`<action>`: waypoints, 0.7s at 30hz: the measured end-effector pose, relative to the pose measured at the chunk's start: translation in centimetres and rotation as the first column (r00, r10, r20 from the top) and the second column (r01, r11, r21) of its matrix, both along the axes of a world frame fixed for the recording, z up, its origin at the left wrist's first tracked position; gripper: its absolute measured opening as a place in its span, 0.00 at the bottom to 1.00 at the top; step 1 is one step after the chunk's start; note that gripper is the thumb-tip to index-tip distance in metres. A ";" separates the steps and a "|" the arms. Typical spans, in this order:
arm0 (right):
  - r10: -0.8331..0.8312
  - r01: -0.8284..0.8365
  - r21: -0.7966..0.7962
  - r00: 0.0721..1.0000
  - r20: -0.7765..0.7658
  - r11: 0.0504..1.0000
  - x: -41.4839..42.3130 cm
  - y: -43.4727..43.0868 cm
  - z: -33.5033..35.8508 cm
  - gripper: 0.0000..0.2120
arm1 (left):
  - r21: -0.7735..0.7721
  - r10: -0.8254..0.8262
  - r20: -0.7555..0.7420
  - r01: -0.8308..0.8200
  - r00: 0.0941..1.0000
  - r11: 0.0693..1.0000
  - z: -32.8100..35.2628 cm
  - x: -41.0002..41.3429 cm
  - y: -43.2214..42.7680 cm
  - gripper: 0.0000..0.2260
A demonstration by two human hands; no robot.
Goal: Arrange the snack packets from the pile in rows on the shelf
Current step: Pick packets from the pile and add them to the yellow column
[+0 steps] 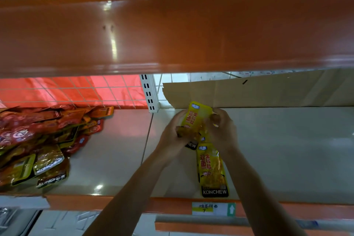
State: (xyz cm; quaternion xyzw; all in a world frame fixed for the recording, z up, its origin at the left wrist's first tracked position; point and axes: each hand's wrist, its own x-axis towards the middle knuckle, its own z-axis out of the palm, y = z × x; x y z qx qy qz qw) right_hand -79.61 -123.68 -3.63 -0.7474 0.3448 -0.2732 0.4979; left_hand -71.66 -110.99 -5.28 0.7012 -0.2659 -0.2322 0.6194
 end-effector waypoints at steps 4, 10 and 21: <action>0.062 -0.098 -0.214 0.984 -0.168 0.972 -0.2 0.4 -0.4 0.19 | 0.129 0.203 0.118 -0.217 0.972 0.968 -0.9 2.7 -0.5 0.29; 0.063 -0.162 -0.434 0.970 -0.234 0.886 0.0 0.7 -1.4 0.16 | 0.507 -0.006 0.391 -0.210 0.920 0.836 -1.1 4.2 -2.7 0.18; 0.096 -0.238 -0.473 0.948 -0.304 0.848 0.6 0.8 -2.0 0.18 | 0.651 -0.122 0.599 -0.393 0.792 0.649 -1.5 4.3 -3.9 0.19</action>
